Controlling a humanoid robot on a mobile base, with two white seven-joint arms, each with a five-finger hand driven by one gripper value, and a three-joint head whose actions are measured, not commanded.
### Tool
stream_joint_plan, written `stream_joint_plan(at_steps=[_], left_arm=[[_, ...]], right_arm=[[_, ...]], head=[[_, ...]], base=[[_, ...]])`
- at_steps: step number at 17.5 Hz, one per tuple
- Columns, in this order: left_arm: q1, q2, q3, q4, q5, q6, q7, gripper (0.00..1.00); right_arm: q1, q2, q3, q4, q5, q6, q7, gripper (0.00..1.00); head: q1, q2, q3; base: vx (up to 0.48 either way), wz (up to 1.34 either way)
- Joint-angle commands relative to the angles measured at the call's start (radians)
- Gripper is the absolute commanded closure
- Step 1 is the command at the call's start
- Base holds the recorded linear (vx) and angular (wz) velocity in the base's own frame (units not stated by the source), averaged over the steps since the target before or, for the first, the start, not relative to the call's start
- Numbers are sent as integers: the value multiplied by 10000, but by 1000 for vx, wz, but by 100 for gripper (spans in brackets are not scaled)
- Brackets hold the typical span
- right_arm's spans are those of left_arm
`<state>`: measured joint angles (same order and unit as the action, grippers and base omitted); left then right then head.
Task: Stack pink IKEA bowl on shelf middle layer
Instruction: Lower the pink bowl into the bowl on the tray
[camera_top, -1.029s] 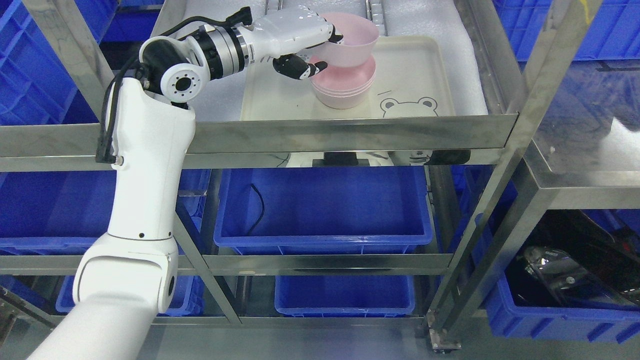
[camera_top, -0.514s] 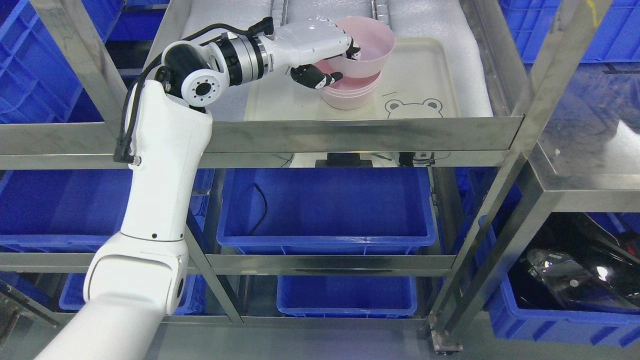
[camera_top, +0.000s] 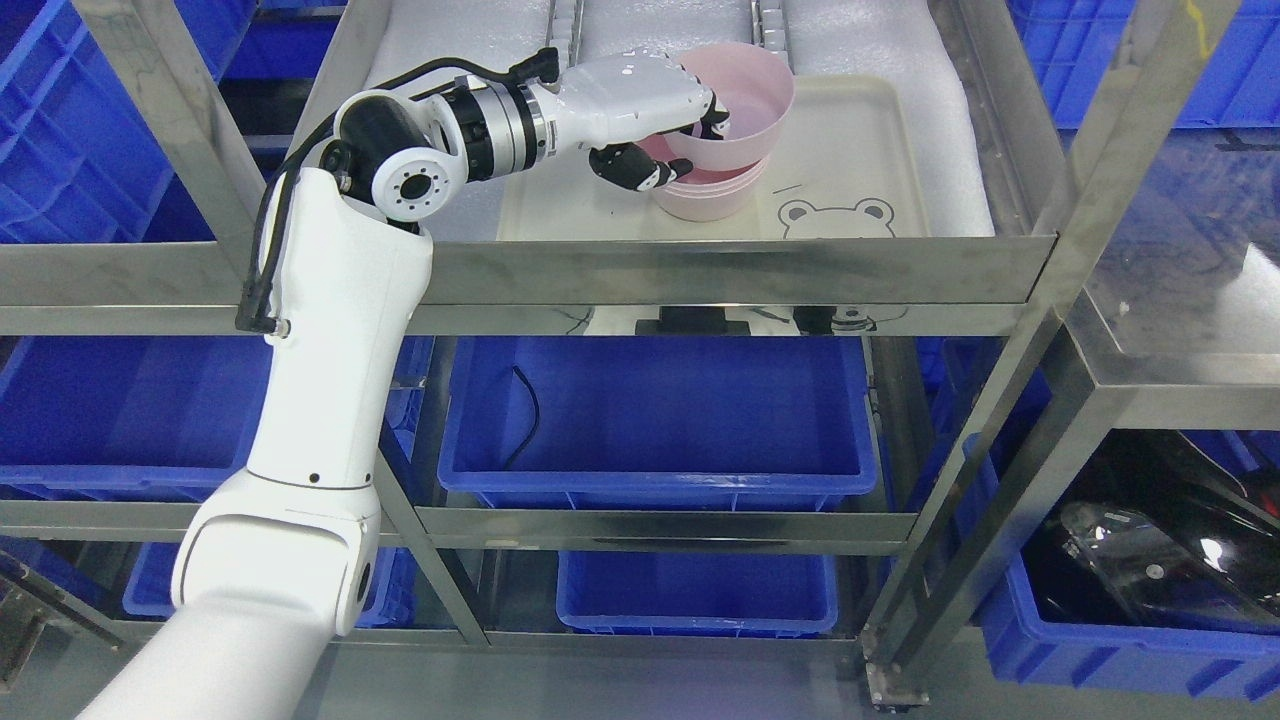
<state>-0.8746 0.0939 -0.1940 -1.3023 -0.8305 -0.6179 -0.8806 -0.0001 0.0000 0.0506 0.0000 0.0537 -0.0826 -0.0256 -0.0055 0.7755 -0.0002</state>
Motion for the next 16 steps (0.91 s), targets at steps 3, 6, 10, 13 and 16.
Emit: stream_joint_plan(at_steps=[3, 6, 10, 13, 16], left_arm=[[-212, -3, 360, -47, -24, 73, -29, 83], [-518, -3, 621, 15, -24, 135, -60, 84], [-550, -18, 637, 15, 98, 150, -473, 86], [-504, -18, 499, 15, 114, 150, -704, 86], [-473, -34, 468, 0, 114, 135, -811, 86]], right_arm=[[231, -175, 0, -175, 0, -2, -5, 0], [231, -175, 0, -175, 0, -2, -5, 0], [231, -175, 0, -175, 0, -2, -5, 0], [231, -175, 0, -175, 0, -2, -5, 0], [231, -175, 0, -175, 0, -2, -5, 0]], head=[[0, 0, 0], [0, 0, 0], [0, 0, 0], [0, 0, 0], [0, 0, 0]], base=[[0, 0], [0, 0], [0, 0], [0, 0], [0, 0]])
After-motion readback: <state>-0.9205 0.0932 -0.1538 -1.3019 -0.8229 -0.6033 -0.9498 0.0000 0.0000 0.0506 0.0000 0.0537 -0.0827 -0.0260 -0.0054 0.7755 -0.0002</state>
